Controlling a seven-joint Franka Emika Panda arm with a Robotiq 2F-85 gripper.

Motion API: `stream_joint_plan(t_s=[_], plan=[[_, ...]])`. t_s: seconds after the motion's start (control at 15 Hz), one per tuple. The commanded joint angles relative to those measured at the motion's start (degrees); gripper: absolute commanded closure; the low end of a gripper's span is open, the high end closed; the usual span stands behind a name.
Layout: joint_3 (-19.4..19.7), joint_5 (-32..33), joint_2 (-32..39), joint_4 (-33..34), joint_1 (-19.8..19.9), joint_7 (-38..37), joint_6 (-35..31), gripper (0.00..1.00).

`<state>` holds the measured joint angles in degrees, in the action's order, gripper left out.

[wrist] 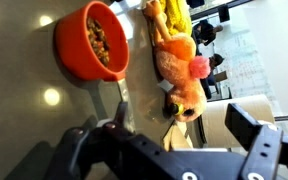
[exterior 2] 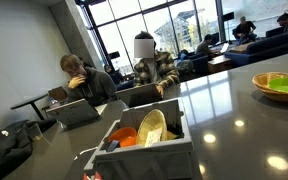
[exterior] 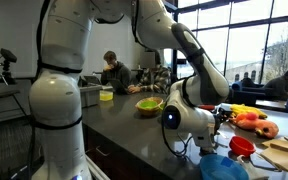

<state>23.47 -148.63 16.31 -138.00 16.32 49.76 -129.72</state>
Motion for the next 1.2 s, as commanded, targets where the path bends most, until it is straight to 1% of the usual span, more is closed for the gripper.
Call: stream_joint_plan(t_s=[0.0,0.67,1.13], plan=[[0.4,0.3,0.2,1.3,-0.4,-0.3,-1.8,0.00],[0.3,0.2,0.7,0.3,-0.7,-0.3,-2.5,0.00],[0.4,0.2,1.3,1.0,-0.9,-0.5,-2.3,0.00]])
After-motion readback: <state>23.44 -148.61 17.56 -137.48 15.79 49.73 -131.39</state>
